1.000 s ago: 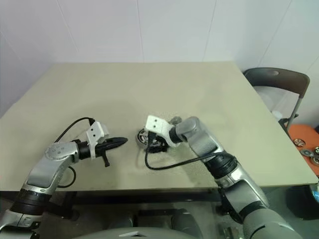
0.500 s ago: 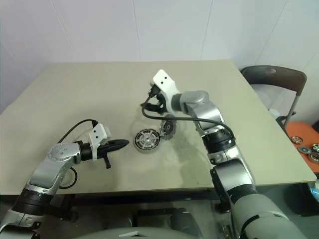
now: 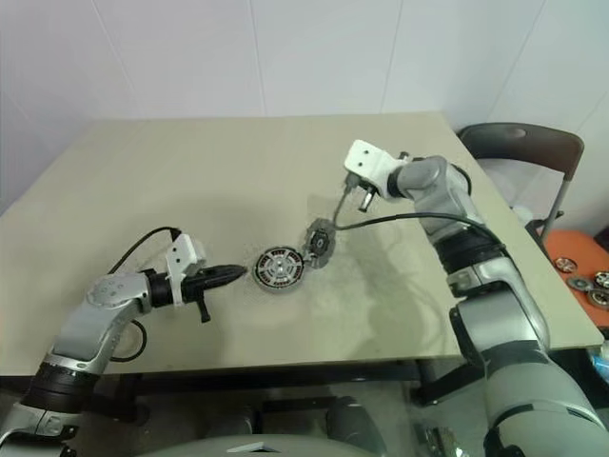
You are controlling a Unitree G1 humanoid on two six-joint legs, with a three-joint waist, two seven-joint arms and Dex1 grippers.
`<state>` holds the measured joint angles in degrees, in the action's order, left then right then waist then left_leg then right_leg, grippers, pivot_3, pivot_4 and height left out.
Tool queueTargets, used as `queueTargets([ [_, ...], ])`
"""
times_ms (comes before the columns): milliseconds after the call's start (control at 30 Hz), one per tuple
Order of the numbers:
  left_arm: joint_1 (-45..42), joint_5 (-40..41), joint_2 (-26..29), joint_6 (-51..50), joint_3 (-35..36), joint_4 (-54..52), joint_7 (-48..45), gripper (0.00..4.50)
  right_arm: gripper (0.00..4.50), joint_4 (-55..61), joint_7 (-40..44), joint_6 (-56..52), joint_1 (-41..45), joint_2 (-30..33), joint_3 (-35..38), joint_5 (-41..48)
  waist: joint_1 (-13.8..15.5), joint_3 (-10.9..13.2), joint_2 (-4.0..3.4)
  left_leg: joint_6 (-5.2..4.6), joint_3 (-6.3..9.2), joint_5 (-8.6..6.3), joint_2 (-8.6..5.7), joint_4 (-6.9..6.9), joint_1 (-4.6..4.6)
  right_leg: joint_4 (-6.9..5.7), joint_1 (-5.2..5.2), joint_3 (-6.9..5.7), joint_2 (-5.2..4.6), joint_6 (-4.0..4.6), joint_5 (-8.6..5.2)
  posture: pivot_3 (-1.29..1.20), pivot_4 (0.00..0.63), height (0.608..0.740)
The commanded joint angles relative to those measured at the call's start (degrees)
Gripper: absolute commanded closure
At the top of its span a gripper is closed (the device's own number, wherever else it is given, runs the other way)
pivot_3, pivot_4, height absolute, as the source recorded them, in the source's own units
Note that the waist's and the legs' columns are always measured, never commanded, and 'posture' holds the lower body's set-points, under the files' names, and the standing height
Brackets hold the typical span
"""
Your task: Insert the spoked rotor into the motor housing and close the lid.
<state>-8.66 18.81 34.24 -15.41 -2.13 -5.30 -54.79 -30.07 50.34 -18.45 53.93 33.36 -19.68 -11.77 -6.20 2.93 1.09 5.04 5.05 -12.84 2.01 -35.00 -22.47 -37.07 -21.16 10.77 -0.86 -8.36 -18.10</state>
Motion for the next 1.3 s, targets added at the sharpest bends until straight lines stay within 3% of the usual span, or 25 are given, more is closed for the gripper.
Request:
queueTargets([
  [33, 0.3, 1.5, 0.9, 0.6, 2.1, -1.9, -0.8, 4.5, 4.46, 3.9, 8.1, 0.0, -2.4, 2.2, -0.5, 1.9, 0.0, 0.0, 0.01, 0.0, 0.0, 0.0, 0.0, -0.01, 0.02, 0.0, 0.03, 0.0, 0.0, 0.0, 0.0, 0.0, 0.0, 0.74],
  [233, 0.8, 1.2, 1.1, 0.9, 2.1, -1.6, -0.9, 4.5, 4.46, 13.3, 15.3, -7.7, -7.9, -0.4, 1.0, 8.1, -0.3, 0.0, -0.01, 0.0, 0.0, 0.0, 0.0, -0.03, 0.01, -0.02, 0.03, 0.0, 0.0, -0.01, 0.01, 0.0, 0.0, 0.74],
  [567, 0.7, -0.7, 0.6, 1.7, 0.6, -0.1, -0.6, 4.5, 4.46, 22.5, 14.8, -20.0, -12.0, -6.4, 4.8, 18.3, -0.8, 0.0, 0.01, 0.0, 0.03, 0.0, 0.0, -0.08, 0.02, -0.03, 0.07, -0.01, 0.01, -0.01, 0.0, 0.0, 0.0, 0.74],
  [933, 0.4, -1.5, 0.2, 1.3, -0.6, -0.1, 0.0, 4.5, 4.46, 23.3, 10.6, -25.7, -13.1, -12.1, 6.3, 24.7, -1.0, 0.0, 0.01, 0.0, 0.04, 0.0, 0.01, -0.06, 0.02, -0.03, 0.05, -0.02, 0.02, -0.02, 0.01, 0.0, 0.0, 0.74],
  [1300, -0.3, -1.1, 0.5, 0.8, -0.1, -0.6, 0.3, 4.5, 4.46, 21.0, 1.8, -26.5, -22.5, -17.6, 4.0, 23.9, -1.0, -0.1, 0.08, 0.0, 0.04, 0.0, 0.01, -0.08, 0.11, -0.03, 0.14, -0.02, 0.03, -0.01, 0.0, 0.0, 0.0, 0.74],
])
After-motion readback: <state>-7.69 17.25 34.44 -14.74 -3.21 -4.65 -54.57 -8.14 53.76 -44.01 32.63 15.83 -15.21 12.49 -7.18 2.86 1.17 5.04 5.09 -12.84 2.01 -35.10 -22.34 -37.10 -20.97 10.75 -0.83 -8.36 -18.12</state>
